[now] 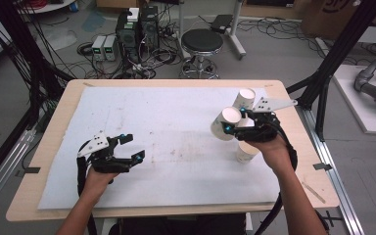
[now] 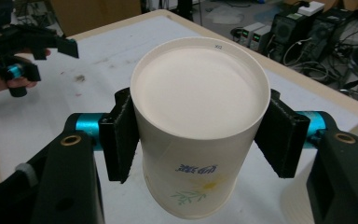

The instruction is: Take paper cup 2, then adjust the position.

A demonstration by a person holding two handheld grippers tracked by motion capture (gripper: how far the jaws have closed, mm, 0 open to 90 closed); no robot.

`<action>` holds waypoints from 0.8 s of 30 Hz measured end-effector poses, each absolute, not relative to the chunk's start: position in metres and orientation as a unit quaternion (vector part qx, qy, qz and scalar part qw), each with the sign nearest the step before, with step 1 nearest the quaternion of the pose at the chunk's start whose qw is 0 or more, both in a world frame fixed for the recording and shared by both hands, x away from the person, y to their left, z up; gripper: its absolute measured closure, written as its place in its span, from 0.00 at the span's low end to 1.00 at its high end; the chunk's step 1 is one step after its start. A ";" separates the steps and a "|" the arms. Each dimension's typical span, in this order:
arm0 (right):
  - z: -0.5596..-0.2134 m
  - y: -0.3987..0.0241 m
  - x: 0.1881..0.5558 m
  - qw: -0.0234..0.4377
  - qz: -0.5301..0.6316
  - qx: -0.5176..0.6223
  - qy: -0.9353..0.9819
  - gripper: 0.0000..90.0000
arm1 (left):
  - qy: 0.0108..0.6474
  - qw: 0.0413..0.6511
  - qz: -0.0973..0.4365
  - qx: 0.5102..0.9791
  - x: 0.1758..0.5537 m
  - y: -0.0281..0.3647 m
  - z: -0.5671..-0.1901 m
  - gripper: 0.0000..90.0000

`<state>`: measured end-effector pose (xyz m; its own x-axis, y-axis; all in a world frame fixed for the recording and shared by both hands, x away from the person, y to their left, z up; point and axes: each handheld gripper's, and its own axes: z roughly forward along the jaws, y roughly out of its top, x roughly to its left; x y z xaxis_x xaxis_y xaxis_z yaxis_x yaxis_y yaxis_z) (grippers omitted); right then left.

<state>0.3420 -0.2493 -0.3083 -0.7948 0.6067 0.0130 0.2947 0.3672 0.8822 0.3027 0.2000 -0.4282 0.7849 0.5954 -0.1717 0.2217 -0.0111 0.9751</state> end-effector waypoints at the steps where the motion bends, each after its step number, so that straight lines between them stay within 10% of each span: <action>1: -0.312 -0.247 0.341 0.157 0.489 0.273 0.813 0.41 | 0.293 0.639 0.146 0.696 0.303 0.200 -0.428 0.18; 24: -0.341 -0.229 0.327 0.132 0.490 0.253 0.824 0.41 | 0.268 0.646 0.133 0.702 0.307 0.193 -0.431 0.18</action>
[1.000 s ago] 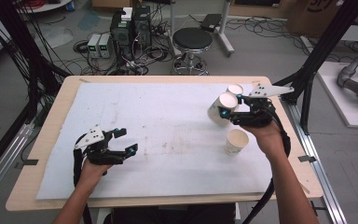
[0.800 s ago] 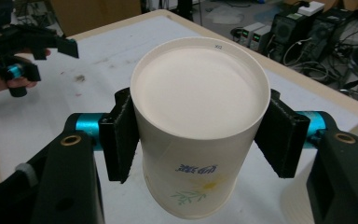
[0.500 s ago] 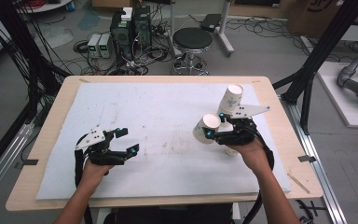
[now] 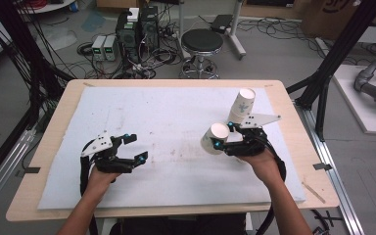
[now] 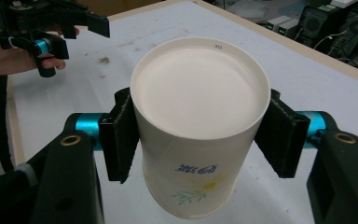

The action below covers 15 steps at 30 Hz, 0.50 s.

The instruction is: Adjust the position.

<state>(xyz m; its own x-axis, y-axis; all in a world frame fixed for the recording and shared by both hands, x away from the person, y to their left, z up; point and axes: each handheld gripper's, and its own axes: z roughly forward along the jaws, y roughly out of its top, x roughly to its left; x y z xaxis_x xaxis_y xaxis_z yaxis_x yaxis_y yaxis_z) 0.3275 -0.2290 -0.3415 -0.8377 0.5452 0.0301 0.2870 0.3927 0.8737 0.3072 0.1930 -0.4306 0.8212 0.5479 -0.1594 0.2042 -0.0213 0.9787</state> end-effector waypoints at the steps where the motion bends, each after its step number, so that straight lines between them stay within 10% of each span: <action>1: -0.342 -0.228 0.327 0.132 0.491 0.249 0.825 0.41 | 0.264 0.647 0.129 0.704 0.308 0.193 -0.431 0.18; 15: -0.358 -0.206 0.321 0.106 0.499 0.221 0.831 0.41 | 0.245 0.658 0.109 0.703 0.303 0.185 -0.425 0.18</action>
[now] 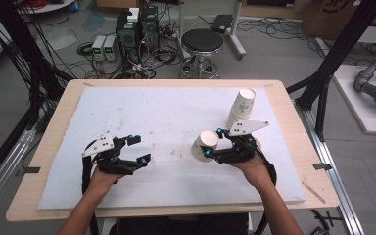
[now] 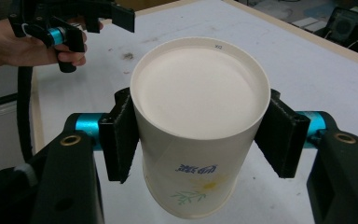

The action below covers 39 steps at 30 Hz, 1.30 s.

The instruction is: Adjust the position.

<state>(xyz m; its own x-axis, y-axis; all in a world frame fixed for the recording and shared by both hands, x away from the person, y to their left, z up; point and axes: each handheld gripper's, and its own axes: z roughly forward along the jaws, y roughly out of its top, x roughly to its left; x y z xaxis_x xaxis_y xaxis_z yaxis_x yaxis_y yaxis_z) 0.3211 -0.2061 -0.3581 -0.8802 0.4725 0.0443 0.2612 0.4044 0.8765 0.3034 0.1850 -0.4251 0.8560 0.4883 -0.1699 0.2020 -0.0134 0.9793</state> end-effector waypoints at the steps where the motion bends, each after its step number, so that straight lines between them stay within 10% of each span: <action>1: -0.358 -0.205 0.320 0.103 0.499 0.221 0.832 0.41 | 0.241 0.659 0.106 0.704 0.303 0.184 -0.425 0.18; 39: -0.361 -0.169 0.314 0.054 0.507 0.168 0.844 0.41 | 0.128 0.635 0.035 0.761 0.314 0.094 -0.419 0.20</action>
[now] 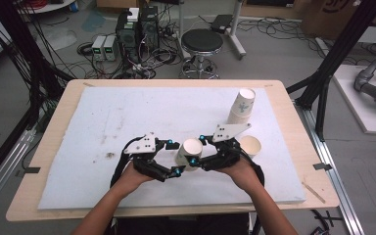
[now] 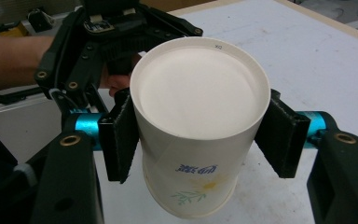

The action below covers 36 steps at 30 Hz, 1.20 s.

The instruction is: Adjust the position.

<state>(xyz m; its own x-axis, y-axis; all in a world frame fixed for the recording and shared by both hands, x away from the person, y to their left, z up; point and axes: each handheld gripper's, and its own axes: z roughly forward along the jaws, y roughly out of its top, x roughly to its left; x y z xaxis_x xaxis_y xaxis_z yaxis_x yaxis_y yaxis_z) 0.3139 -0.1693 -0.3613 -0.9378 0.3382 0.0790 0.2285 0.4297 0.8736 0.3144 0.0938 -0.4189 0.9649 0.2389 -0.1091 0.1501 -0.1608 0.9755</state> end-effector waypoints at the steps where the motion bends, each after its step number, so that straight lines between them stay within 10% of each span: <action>1: -0.361 -0.169 0.314 0.054 0.508 0.168 0.843 0.41 | 0.127 0.634 0.034 0.762 0.315 0.093 -0.419 0.21; 17: -0.362 -0.164 0.314 0.020 0.523 0.169 0.835 0.29 | 0.102 0.632 0.023 0.768 0.314 0.094 -0.417 0.40; 36: -0.359 -0.152 0.316 0.031 0.462 0.111 0.880 0.20 | 0.054 0.469 0.049 0.880 0.313 0.098 -0.382 0.40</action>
